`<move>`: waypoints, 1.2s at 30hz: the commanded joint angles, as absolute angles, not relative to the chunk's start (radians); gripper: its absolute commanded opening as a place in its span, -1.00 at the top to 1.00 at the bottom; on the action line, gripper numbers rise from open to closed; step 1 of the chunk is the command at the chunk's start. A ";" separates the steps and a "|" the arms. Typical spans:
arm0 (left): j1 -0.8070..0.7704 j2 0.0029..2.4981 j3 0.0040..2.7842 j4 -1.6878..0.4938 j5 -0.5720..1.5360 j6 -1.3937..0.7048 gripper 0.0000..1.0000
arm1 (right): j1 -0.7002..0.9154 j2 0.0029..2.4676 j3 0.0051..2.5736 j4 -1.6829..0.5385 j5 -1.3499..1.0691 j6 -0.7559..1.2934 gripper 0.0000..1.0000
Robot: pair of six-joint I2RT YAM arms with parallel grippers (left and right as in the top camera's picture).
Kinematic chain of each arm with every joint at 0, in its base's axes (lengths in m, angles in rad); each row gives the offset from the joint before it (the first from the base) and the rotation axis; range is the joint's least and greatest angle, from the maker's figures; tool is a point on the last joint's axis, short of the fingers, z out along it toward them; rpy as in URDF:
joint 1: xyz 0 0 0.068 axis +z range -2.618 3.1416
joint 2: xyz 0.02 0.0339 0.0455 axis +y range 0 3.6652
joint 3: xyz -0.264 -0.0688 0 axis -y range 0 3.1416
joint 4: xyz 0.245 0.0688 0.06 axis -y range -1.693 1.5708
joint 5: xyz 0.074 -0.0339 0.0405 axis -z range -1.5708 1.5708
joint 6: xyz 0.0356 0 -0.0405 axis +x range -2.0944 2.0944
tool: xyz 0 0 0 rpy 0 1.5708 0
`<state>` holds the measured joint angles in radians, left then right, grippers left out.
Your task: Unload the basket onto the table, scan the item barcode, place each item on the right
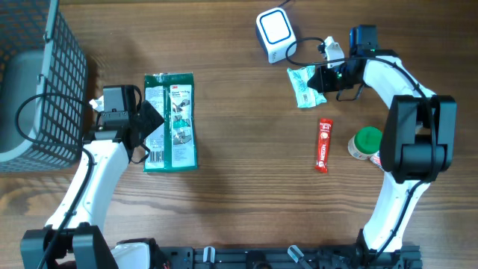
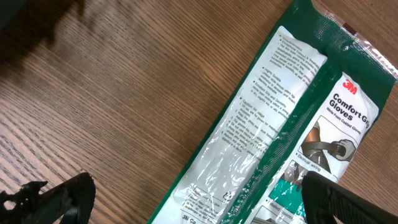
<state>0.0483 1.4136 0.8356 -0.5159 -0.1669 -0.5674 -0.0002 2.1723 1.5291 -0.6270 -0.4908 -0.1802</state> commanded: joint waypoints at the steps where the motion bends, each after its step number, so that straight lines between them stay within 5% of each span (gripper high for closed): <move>1: 0.055 1.406 0.832 -0.513 -0.162 -0.585 -1.00 | 0.033 1.993 1.604 -0.619 -0.369 -0.181 0.91; 7: 0.055 1.406 0.832 -0.513 -0.162 -0.585 -1.00 | 0.275 1.813 1.612 -0.291 0.199 -0.314 0.91; 17: 0.055 1.406 0.832 -0.513 -0.161 -0.585 -1.00 | 0.463 2.182 1.612 0.339 0.788 -0.853 0.91; 23: 0.055 1.406 0.832 -0.504 -0.097 -0.585 -1.00 | 0.476 2.354 1.612 0.577 0.881 -0.988 0.91; 36: 0.055 1.406 0.832 -0.498 -0.094 -0.585 -1.00 | 0.507 2.249 1.612 0.582 0.904 -0.839 0.92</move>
